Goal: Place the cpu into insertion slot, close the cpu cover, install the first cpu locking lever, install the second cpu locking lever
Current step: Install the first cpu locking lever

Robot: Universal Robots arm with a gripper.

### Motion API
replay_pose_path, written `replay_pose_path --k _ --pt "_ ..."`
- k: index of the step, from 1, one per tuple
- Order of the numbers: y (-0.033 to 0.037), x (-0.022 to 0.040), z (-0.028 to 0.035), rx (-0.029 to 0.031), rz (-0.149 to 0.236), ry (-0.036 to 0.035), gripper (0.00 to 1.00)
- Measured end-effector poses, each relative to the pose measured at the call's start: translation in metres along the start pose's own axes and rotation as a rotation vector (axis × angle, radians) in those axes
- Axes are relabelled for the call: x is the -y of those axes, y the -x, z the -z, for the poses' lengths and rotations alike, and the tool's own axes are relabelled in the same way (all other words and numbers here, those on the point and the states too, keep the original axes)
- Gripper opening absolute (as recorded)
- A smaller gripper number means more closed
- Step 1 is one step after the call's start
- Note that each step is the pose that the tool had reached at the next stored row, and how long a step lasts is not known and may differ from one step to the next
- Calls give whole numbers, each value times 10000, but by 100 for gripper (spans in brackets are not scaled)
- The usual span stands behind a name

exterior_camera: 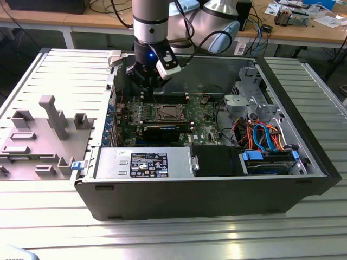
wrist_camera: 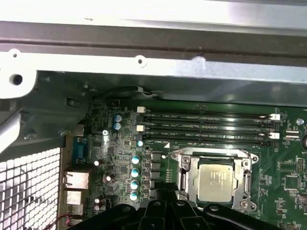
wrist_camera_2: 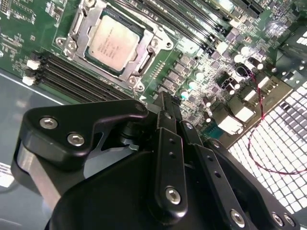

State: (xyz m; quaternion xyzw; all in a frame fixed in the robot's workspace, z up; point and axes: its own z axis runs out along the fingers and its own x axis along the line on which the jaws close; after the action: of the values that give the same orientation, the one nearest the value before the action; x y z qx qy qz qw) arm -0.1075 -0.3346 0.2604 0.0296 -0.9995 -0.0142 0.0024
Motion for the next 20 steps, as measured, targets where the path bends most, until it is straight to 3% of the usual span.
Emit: replay_pose_path --k 4,8,13,20 --pt "-109 -141 -5 1 1 0 11" --pt "-112 -242 -7 0 2 0 11" --pt "-106 -304 -10 1 5 1 11" --pt "-97 -309 -9 0 6 1 11"
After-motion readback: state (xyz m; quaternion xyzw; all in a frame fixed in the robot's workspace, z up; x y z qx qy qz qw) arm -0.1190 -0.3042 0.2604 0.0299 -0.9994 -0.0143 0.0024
